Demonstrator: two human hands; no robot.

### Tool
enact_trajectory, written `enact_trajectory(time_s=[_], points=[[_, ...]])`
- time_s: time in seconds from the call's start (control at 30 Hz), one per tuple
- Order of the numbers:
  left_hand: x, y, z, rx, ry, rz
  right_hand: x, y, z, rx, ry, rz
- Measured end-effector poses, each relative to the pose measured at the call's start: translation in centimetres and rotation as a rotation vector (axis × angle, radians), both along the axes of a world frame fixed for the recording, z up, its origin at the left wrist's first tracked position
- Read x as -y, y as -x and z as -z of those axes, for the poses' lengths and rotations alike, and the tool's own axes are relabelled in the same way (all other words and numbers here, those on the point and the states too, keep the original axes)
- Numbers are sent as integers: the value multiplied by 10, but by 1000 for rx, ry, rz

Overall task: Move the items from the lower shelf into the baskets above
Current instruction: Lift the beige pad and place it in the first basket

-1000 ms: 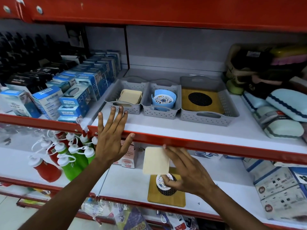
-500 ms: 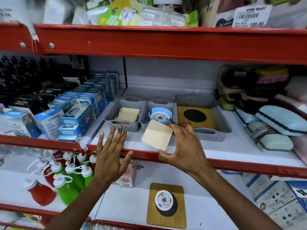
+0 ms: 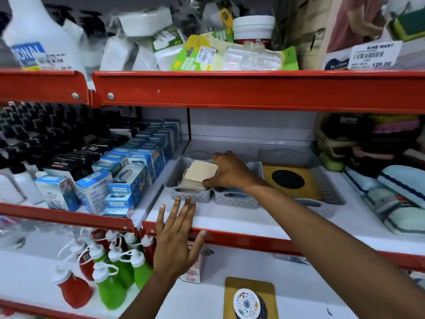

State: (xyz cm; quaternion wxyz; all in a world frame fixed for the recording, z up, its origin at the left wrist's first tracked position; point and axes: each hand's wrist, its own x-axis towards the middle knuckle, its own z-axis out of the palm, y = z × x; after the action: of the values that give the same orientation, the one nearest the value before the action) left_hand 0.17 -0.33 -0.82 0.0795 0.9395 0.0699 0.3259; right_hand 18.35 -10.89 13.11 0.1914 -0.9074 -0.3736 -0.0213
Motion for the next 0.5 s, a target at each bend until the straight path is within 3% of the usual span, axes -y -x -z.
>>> enact_trajectory(time_s=[0.23, 0.37, 0.5], points=[[-2, -2, 1, -17, 7, -11, -34, -30, 3, -58, 213, -79], [-2, -3, 1, -17, 4, -8, -31, -33, 1, -146, 236, -140], [-2, -3, 0, -8, 9, -4, -19, -21, -3, -112, 191, -198]])
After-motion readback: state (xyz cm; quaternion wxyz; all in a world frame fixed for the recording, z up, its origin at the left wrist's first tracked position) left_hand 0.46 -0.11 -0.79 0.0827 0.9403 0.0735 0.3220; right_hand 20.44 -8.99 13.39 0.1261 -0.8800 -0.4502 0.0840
